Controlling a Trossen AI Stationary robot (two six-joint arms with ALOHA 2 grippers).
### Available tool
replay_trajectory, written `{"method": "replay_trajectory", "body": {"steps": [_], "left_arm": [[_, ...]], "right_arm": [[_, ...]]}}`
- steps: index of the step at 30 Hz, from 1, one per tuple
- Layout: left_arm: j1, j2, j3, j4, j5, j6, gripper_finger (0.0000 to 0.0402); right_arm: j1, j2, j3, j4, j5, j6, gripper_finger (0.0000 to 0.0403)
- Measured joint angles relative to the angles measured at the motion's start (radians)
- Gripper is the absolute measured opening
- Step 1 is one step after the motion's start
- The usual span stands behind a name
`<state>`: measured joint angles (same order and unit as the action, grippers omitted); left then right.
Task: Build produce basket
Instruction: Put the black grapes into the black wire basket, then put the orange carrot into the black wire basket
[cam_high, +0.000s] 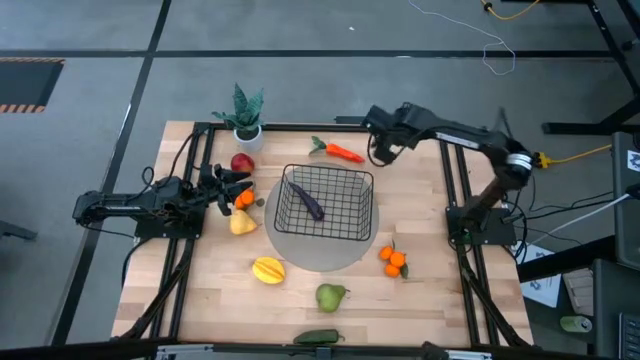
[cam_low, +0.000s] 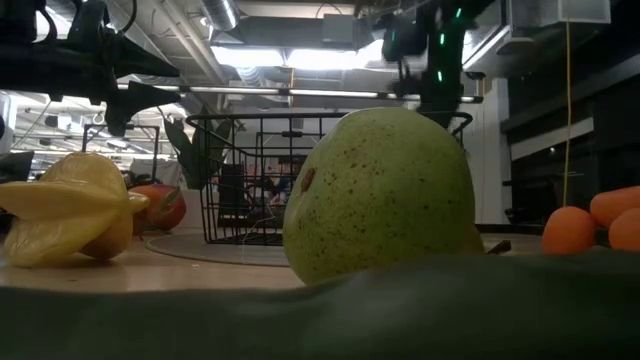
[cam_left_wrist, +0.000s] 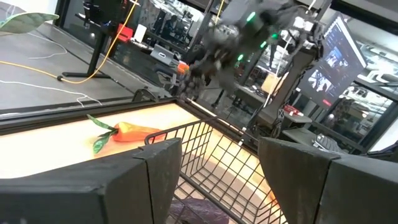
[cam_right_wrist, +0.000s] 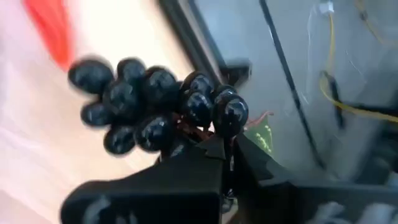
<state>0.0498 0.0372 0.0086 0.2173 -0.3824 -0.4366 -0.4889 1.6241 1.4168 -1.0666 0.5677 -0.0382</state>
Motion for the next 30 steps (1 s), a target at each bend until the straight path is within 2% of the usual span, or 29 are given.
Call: {"method": "replay_trajectory", "body": {"steps": [2, 7, 9, 10, 15, 19, 22, 24, 27, 30], "left_arm": [[0.000, 0.000, 0.000, 0.000, 0.000, -0.001, 0.0202], [0.000, 0.000, 0.000, 0.000, -0.002, 0.001, 0.0202], [0.000, 0.000, 0.000, 0.000, -0.002, 0.001, 0.0202], [0.000, 0.000, 0.000, 0.000, -0.002, 0.001, 0.0202], [0.000, 0.000, 0.000, 0.000, -0.003, 0.000, 0.0202], [0.000, 0.000, 0.000, 0.000, -0.003, 0.001, 0.0202], [0.000, 0.000, 0.000, 0.000, -0.003, 0.001, 0.0202], [0.000, 0.000, 0.000, 0.000, -0.003, 0.001, 0.0202], [0.000, 0.000, 0.000, 0.000, -0.003, 0.001, 0.0202], [0.000, 0.000, 0.000, 0.000, -0.003, 0.001, 0.0202]], "right_arm": [[0.023, -0.044, 0.038, 0.036, -0.136, -0.022, 0.0003], [0.068, -0.148, 0.094, 0.133, -0.617, -0.060, 0.0005], [0.082, -0.179, 0.094, 0.172, -0.748, -0.059, 0.0016], [0.090, -0.190, 0.094, 0.189, -0.778, -0.070, 0.0024], [0.129, -0.201, 0.094, 0.205, -0.777, -0.073, 0.0083], [0.164, -0.180, 0.094, 0.233, -0.860, -0.073, 0.0138], [0.191, -0.172, 0.094, 0.251, -0.862, -0.072, 0.0173], [0.198, -0.172, 0.094, 0.248, -0.800, -0.072, 0.0189], [0.199, -0.172, 0.094, 0.245, -0.649, -0.072, 0.0197], [0.199, -0.171, 0.094, 0.249, -0.406, -0.071, 0.0199]]}}
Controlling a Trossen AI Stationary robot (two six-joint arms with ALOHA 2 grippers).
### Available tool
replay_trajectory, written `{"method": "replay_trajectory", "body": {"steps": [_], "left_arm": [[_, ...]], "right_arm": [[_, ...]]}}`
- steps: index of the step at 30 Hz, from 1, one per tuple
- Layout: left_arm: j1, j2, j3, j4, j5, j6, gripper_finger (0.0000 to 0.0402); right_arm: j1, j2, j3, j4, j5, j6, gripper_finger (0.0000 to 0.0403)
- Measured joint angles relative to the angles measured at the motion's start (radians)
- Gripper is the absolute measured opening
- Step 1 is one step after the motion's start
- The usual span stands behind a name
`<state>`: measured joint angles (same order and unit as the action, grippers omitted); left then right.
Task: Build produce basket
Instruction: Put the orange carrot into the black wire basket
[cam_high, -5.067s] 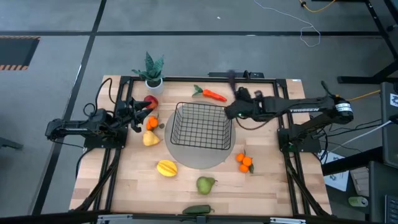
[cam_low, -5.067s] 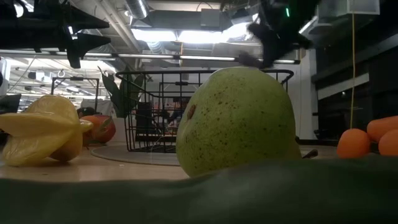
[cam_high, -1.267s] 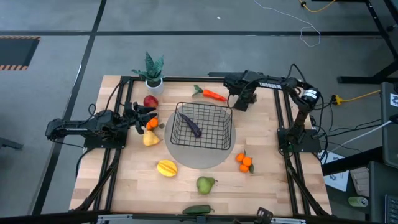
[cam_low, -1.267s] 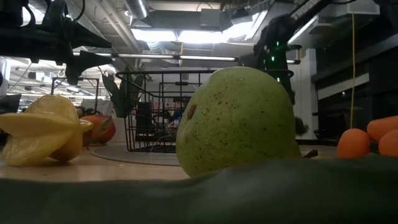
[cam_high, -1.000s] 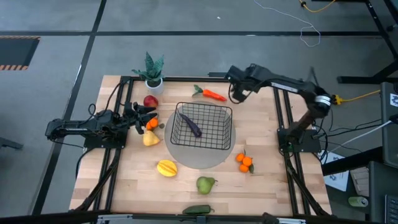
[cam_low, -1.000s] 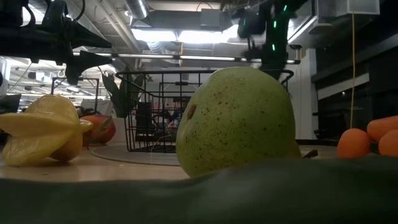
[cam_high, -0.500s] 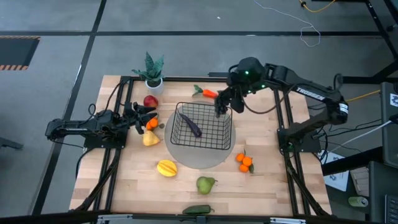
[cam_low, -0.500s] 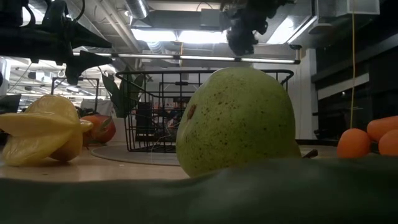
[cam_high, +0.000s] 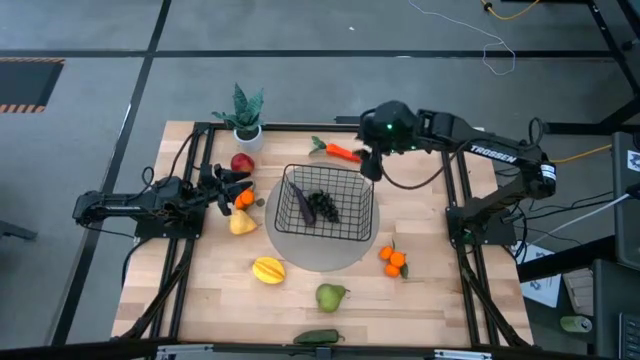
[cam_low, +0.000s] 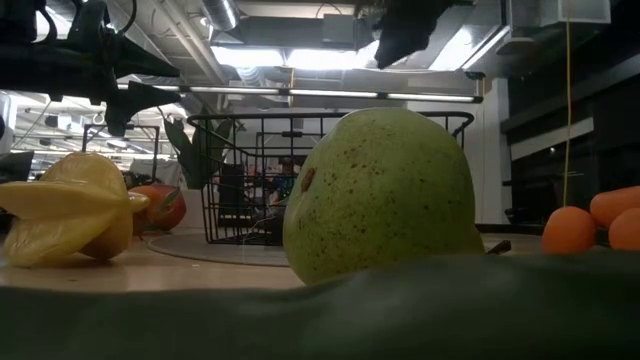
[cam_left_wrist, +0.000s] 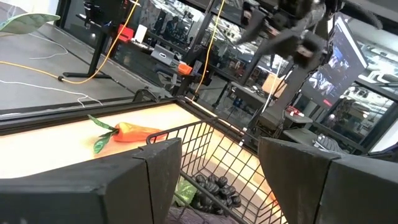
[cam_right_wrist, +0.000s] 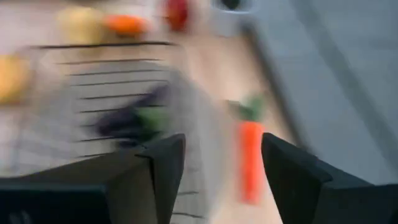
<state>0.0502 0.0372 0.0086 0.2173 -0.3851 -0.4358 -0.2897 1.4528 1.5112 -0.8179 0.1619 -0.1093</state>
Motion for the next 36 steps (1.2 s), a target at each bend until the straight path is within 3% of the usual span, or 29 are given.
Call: {"method": "replay_trajectory", "body": {"steps": [4, 6, 8, 15, 21, 25, 36], "left_arm": [[0.000, 0.000, 0.000, 0.000, 0.000, 0.000, 0.0202], [0.000, 0.000, 0.000, 0.000, 0.000, 0.000, 0.0202], [0.000, 0.000, 0.000, 0.000, 0.000, 0.001, 0.0202], [0.000, 0.000, 0.000, -0.001, 0.000, 0.001, 0.0202], [0.000, 0.000, 0.000, -0.007, 0.000, 0.001, 0.0202], [0.000, 0.000, 0.000, -0.008, 0.000, 0.001, 0.0202], [0.000, 0.000, 0.000, -0.008, 0.000, 0.001, 0.0202]], "right_arm": [[-0.018, 0.018, 0.000, 0.039, 0.353, -0.003, 0.0199], [-0.047, 0.034, 0.000, 0.073, 0.409, 0.024, 0.0199], [-0.092, 0.059, 0.000, 0.103, 0.366, 0.065, 0.0199], [-0.277, 0.234, 0.000, 0.120, -0.062, 0.132, 0.0200], [-0.347, 0.427, -0.001, 0.115, -0.140, 0.258, 0.0200], [-0.359, 0.519, -0.001, 0.121, -0.300, 0.232, 0.0200], [-0.332, 0.621, -0.001, 0.121, -0.278, 0.080, 0.0200]]}}
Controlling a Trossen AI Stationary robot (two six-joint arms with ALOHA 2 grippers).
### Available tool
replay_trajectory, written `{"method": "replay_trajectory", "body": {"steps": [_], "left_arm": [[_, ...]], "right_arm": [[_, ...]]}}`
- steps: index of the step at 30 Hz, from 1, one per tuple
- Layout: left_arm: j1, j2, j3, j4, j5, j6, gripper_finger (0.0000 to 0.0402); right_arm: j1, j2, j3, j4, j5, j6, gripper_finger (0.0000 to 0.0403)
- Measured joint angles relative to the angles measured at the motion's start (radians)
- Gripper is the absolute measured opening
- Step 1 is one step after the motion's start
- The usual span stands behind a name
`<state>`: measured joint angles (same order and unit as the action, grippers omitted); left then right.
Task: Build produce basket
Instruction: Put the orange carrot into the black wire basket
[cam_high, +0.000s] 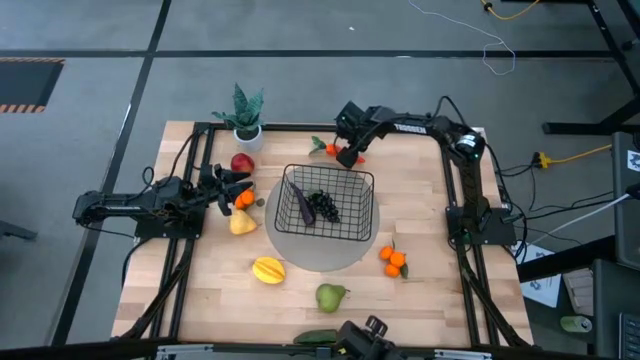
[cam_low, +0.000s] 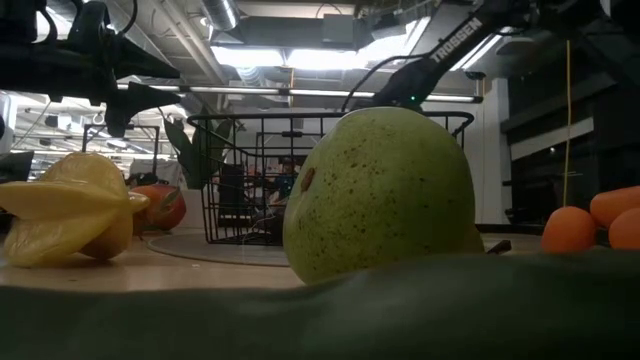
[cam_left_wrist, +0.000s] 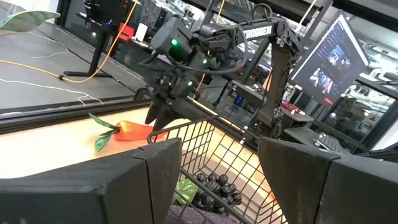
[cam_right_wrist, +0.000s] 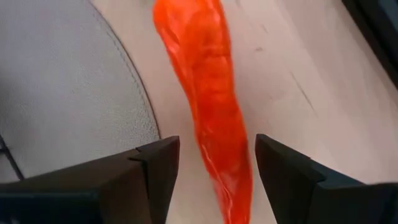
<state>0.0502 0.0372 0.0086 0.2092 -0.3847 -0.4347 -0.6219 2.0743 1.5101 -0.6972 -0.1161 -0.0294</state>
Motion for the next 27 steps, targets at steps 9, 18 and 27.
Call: {"method": "replay_trajectory", "body": {"steps": [9, 18, 27], "left_arm": [[0.000, 0.000, 0.000, 0.000, 0.000, 0.000, 0.0202], [0.000, 0.000, 0.000, -0.018, 0.000, 0.000, 0.0202], [0.000, 0.000, 0.000, -0.018, 0.000, 0.000, 0.0202]], "right_arm": [[0.001, 0.021, 0.001, -0.014, 0.020, -0.077, 0.0200], [0.028, 0.081, 0.005, -0.005, 0.059, -0.053, 0.0192], [0.035, 0.031, -0.003, -0.003, 0.121, -0.046, 0.0039]]}}
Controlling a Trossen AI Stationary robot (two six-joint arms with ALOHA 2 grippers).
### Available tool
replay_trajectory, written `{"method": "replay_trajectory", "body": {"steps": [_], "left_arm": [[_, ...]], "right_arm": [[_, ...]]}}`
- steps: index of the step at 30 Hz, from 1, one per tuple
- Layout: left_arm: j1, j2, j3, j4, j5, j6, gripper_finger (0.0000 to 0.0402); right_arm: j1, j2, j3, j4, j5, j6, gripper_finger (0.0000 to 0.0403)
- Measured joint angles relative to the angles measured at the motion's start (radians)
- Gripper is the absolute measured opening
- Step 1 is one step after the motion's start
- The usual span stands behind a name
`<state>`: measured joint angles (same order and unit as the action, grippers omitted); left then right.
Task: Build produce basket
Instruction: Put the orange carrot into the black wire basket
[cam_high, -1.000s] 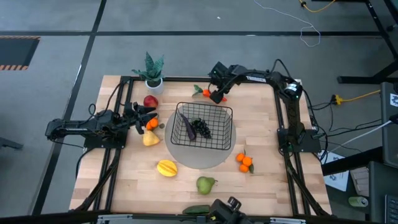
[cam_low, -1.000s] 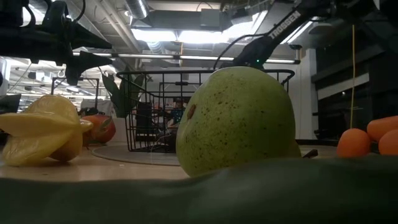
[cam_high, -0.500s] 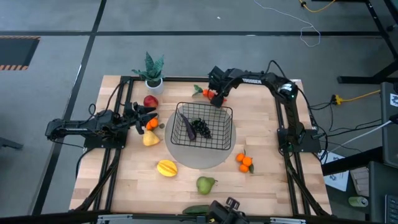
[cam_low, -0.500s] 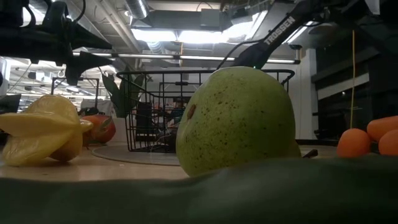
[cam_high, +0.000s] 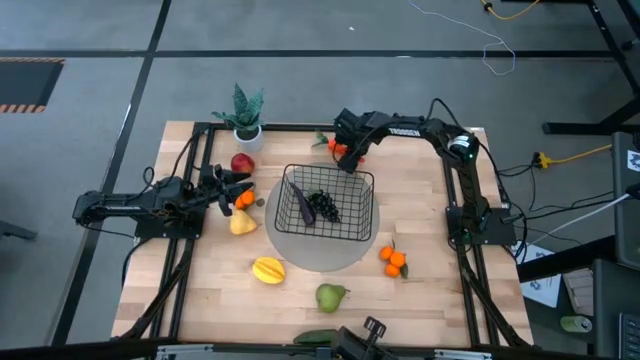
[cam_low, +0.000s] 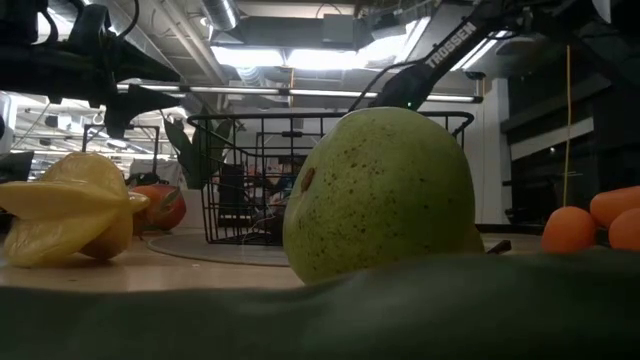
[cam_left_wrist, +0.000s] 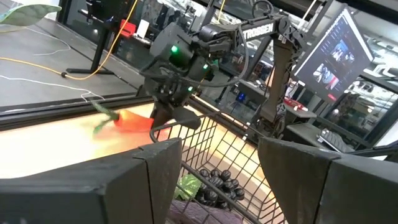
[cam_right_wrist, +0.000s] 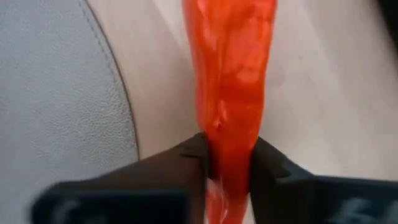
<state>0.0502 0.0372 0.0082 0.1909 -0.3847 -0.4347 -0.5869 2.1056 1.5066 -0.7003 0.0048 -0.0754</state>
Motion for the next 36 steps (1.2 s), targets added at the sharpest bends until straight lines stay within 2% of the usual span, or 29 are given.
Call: {"method": "replay_trajectory", "body": {"steps": [6, 11, 16, 18, 23, 25, 30, 36], "left_arm": [[0.000, 0.000, 0.000, 0.000, 0.000, 0.000, 0.0202], [0.000, 0.000, 0.000, 0.000, 0.000, 0.000, 0.0202], [0.000, 0.000, 0.000, -0.003, 0.000, 0.001, 0.0202], [0.000, 0.000, 0.000, -0.004, 0.000, 0.000, 0.0202], [0.000, 0.000, 0.000, -0.012, 0.000, 0.000, 0.0202], [0.000, 0.000, 0.000, -0.021, 0.000, 0.000, 0.0202], [0.000, 0.000, 0.000, -0.021, 0.000, 0.000, 0.0202], [0.000, 0.000, 0.000, -0.021, 0.000, -0.001, 0.0202]], "right_arm": [[0.037, -0.080, 0.003, 0.028, 0.006, 0.005, 0.0038], [0.072, -0.200, 0.049, 0.028, 0.045, -0.005, 0.0038], [0.113, -0.316, 0.109, 0.046, 0.039, -0.010, 0.0038], [0.130, -0.359, 0.132, 0.043, -0.018, -0.014, 0.0038], [0.178, -0.438, 0.142, -0.002, -0.287, -0.036, 0.0038], [0.197, -0.454, 0.143, -0.054, -0.349, -0.035, 0.0038], [0.246, -0.447, 0.139, -0.203, -0.356, -0.032, 0.0066], [0.308, -0.436, 0.109, -0.224, -0.356, -0.013, 0.0111]]}}
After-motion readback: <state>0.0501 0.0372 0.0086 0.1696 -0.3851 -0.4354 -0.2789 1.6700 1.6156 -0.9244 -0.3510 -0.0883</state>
